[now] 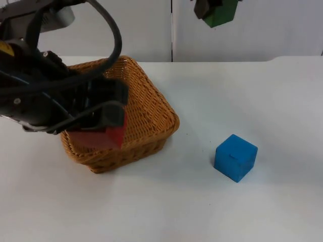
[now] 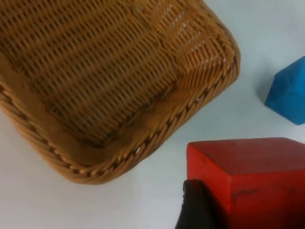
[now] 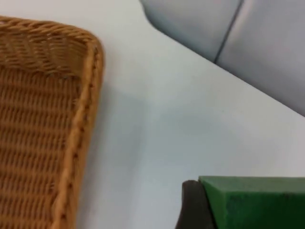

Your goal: Pick up one cube with each hand and place exactly two cubes into the same basket, leaving the remaining cube outside.

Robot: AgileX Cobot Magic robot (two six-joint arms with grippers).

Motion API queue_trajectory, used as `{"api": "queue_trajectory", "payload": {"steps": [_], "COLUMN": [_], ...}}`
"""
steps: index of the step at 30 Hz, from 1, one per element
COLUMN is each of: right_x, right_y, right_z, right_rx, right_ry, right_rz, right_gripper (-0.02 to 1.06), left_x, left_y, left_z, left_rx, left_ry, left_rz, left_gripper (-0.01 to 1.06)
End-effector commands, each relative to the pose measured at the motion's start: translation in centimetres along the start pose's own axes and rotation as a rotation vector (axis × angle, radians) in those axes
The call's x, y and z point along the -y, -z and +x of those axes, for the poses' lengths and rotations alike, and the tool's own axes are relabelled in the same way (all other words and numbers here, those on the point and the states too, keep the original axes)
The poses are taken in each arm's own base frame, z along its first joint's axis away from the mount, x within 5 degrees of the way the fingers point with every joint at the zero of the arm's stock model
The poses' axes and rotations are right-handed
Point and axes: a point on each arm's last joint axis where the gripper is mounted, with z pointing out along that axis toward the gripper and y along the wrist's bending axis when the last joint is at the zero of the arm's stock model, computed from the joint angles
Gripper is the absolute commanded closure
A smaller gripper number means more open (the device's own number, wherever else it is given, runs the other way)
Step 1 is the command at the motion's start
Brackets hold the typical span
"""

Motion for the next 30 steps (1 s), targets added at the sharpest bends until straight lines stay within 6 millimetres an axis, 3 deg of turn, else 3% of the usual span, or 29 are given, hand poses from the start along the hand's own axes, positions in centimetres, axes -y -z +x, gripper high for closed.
{"api": "queue_trajectory", "payload": {"steps": [1,8,16,22,30], "right_x": [-1.7,-5.2,-7.8,-9.4,-10.7], "right_y": [1.0,1.1,1.3,0.9,-2.0], "right_z": [-0.8,-1.5,-2.1,-2.4,-1.6], "right_rx": [0.030,0.083,0.134,0.186,0.201], "right_ry": [0.050,0.106,0.140,0.156,0.105], "right_rz": [-0.025,-0.063,-0.091,-0.105,-0.165], "right_gripper": [1.05,1.05,1.05,1.05,1.05], "left_x": [0.2,0.7,0.9,-0.5,-3.2], "left_y": [-0.2,-1.7,-4.1,-5.5,-5.4], "left_z": [-0.5,-2.2,-3.6,-4.4,-5.2], "left_rx": [0.021,0.018,-0.020,-0.034,-0.022], "left_ry": [-0.024,-0.084,-0.160,-0.151,-0.157], "left_rz": [0.000,-0.014,-0.042,-0.081,-0.149], "left_gripper": [1.05,1.05,1.05,1.05,1.05]}}
